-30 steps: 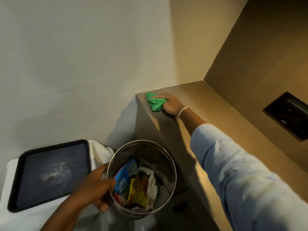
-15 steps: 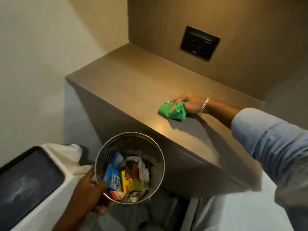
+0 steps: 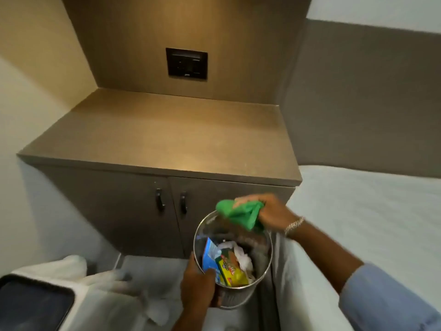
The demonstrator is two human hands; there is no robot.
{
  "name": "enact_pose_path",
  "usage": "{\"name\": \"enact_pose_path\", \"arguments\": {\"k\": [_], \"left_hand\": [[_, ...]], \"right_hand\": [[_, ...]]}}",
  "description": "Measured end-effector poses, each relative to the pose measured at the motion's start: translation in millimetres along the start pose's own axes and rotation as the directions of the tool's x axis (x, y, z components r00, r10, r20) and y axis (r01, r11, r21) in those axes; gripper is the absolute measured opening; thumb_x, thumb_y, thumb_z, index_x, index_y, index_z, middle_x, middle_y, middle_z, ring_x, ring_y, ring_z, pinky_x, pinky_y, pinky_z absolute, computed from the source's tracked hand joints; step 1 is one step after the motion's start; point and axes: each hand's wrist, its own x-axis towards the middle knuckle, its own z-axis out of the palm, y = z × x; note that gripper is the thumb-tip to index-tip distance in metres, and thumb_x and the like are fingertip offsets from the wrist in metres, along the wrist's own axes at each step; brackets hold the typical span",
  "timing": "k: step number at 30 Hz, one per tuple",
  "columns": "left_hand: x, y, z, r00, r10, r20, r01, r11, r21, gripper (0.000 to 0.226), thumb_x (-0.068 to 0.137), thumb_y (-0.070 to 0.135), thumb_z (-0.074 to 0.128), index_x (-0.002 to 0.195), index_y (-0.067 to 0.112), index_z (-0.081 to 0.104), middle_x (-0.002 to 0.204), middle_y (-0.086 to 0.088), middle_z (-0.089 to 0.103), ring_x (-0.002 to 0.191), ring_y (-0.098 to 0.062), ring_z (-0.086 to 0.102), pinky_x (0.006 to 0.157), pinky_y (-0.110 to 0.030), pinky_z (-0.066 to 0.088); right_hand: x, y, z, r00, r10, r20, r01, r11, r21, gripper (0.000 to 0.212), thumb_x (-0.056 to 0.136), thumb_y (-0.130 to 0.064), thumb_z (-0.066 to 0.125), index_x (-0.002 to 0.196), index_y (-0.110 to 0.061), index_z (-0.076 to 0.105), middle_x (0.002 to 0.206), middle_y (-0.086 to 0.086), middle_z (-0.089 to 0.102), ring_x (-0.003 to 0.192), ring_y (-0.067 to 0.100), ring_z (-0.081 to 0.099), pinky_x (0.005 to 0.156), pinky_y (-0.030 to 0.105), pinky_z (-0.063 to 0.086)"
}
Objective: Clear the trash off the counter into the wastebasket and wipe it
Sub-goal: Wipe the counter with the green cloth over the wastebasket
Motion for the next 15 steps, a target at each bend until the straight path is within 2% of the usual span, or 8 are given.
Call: {"name": "enact_pose_path", "arguments": {"k": [2, 4, 5, 7, 9, 11, 12, 15], "left_hand": [[14.1, -31.4, 11.7, 1.0, -0.003, 0.004, 0.003, 0.999, 0.054, 0.038, 0.08, 0.032, 0.064, 0.117, 0.035, 0.057, 0.105, -0.011, 0.074, 0.094, -0.036, 0.07, 0.085, -0.054, 0.057], [36.2, -73.9, 23.8, 0.999, -0.05, 0.02, 0.048, 0.995, 0.088, 0.039, 0.078, 0.038, 0.066, 0.116, 0.036, 0.058, 0.1, -0.006, 0.074, 0.088, -0.032, 0.071, 0.08, -0.052, 0.059], [50.5, -102.3, 34.5, 0.998, -0.062, 0.017, 0.06, 0.993, 0.101, 0.04, 0.079, 0.037, 0.068, 0.118, 0.036, 0.058, 0.097, -0.002, 0.074, 0.085, -0.028, 0.071, 0.078, -0.048, 0.06], [83.4, -167.5, 58.1, 0.996, -0.093, 0.008, 0.091, 0.988, 0.126, 0.045, 0.08, 0.031, 0.071, 0.122, 0.036, 0.056, 0.093, 0.005, 0.071, 0.08, -0.017, 0.068, 0.073, -0.036, 0.059], [119.9, -220.3, 82.8, 0.99, -0.141, 0.001, 0.141, 0.986, 0.086, 0.051, 0.08, 0.029, 0.071, 0.127, 0.036, 0.052, 0.101, 0.001, 0.071, 0.087, -0.022, 0.069, 0.073, -0.042, 0.06], [156.5, -272.8, 111.4, 0.984, -0.178, -0.002, 0.177, 0.981, 0.083, 0.06, 0.08, 0.023, 0.071, 0.134, 0.033, 0.047, 0.118, -0.007, 0.068, 0.105, -0.033, 0.065, 0.087, -0.05, 0.057], [173.6, -296.6, 124.4, 0.981, -0.194, -0.009, 0.194, 0.978, 0.081, 0.063, 0.079, 0.021, 0.071, 0.136, 0.031, 0.046, 0.123, -0.009, 0.066, 0.109, -0.034, 0.063, 0.092, -0.049, 0.054], [216.2, -340.3, 151.7, 0.977, -0.212, -0.023, 0.213, 0.976, 0.051, 0.061, 0.076, 0.025, 0.069, 0.131, 0.036, 0.046, 0.123, -0.01, 0.066, 0.099, -0.031, 0.064, 0.087, -0.04, 0.052]], "right_hand": [[-20.0, 42.5, 47.4, 0.997, 0.055, 0.057, -0.055, 0.998, -0.002, 0.045, 0.078, 0.014, 0.048, 0.108, -0.009, 0.072, 0.119, 0.009, 0.07, 0.112, 0.015, 0.064, 0.1, 0.019, 0.046], [-28.0, 104.1, 86.6, 0.991, 0.133, 0.032, -0.134, 0.991, 0.009, 0.053, 0.073, 0.017, 0.048, 0.115, -0.009, 0.068, 0.12, 0.008, 0.069, 0.112, 0.015, 0.062, 0.098, 0.013, 0.044], [-28.6, 140.2, 104.2, 0.984, 0.179, -0.01, -0.179, 0.984, 0.014, 0.054, 0.073, 0.017, 0.049, 0.118, -0.008, 0.065, 0.119, 0.009, 0.068, 0.111, 0.018, 0.063, 0.098, 0.015, 0.046], [-31.0, 212.1, 141.7, 0.963, 0.258, -0.08, -0.255, 0.966, 0.044, 0.051, 0.073, 0.014, 0.053, 0.119, -0.007, 0.06, 0.114, 0.013, 0.068, 0.106, 0.026, 0.064, 0.099, 0.034, 0.05], [-28.6, 275.1, 176.0, 0.952, 0.285, -0.114, -0.282, 0.958, 0.042, 0.047, 0.073, 0.013, 0.055, 0.116, -0.007, 0.061, 0.108, 0.014, 0.07, 0.101, 0.028, 0.065, 0.095, 0.039, 0.051], [-23.4, 336.5, 214.9, 0.943, 0.303, -0.139, -0.299, 0.953, 0.044, 0.046, 0.074, 0.012, 0.056, 0.116, -0.006, 0.062, 0.11, 0.015, 0.07, 0.103, 0.028, 0.065, 0.095, 0.035, 0.051], [-20.3, 363.5, 231.9, 0.937, 0.313, -0.156, -0.308, 0.95, 0.056, 0.047, 0.074, 0.013, 0.056, 0.116, -0.005, 0.063, 0.111, 0.016, 0.07, 0.105, 0.029, 0.065, 0.096, 0.033, 0.05], [-12.0, 418.2, 266.3, 0.934, 0.292, -0.205, -0.289, 0.956, 0.045, 0.047, 0.072, 0.016, 0.056, 0.115, -0.003, 0.064, 0.113, 0.017, 0.069, 0.108, 0.029, 0.063, 0.094, 0.027, 0.047]]}}
